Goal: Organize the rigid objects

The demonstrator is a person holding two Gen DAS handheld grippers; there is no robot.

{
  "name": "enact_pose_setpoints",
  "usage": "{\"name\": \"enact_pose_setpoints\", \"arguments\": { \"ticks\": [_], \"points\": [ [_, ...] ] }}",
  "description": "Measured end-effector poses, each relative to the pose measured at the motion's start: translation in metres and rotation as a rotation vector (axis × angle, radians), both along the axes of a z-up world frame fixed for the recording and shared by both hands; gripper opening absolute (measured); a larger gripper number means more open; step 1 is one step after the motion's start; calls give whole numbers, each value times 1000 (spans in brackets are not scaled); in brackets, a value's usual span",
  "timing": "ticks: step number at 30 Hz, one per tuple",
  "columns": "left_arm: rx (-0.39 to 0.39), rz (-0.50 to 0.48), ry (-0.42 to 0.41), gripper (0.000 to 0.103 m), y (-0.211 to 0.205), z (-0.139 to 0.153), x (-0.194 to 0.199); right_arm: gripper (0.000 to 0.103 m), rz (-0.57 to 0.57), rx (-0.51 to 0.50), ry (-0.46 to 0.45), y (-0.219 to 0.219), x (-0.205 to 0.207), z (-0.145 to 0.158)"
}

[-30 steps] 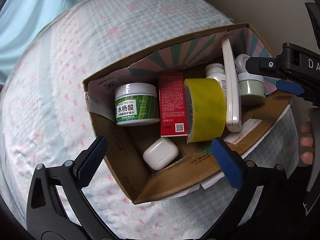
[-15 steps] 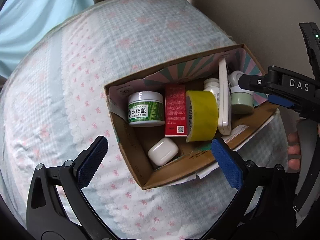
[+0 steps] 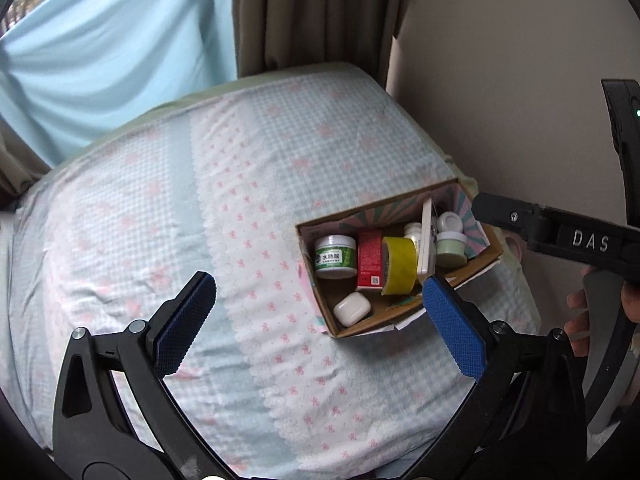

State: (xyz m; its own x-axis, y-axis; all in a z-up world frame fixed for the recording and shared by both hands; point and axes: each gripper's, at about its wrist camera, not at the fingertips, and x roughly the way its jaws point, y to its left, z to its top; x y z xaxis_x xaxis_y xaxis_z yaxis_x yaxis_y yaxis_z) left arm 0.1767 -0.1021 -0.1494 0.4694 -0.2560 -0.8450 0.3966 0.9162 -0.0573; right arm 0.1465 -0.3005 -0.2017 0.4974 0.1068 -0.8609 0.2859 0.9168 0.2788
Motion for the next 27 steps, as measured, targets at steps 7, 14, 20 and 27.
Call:
{"name": "enact_pose_setpoints", "arguments": {
  "ticks": [7, 14, 20, 27],
  "points": [
    [-73, 176, -180, 103, 83, 97, -29, 103, 157, -150, -175, 72, -19, 102],
    [-71, 206, -390, 103, 127, 157, -70, 103, 174, -321, -352, 114, -53, 179],
    [-106, 268, -447, 103, 158, 162, -99, 103, 167, -383, -428, 133, -84, 185],
    [-124, 291, -478, 103, 176, 162, -118, 103, 186, -348, -438, 147, -92, 174]
  ]
}}
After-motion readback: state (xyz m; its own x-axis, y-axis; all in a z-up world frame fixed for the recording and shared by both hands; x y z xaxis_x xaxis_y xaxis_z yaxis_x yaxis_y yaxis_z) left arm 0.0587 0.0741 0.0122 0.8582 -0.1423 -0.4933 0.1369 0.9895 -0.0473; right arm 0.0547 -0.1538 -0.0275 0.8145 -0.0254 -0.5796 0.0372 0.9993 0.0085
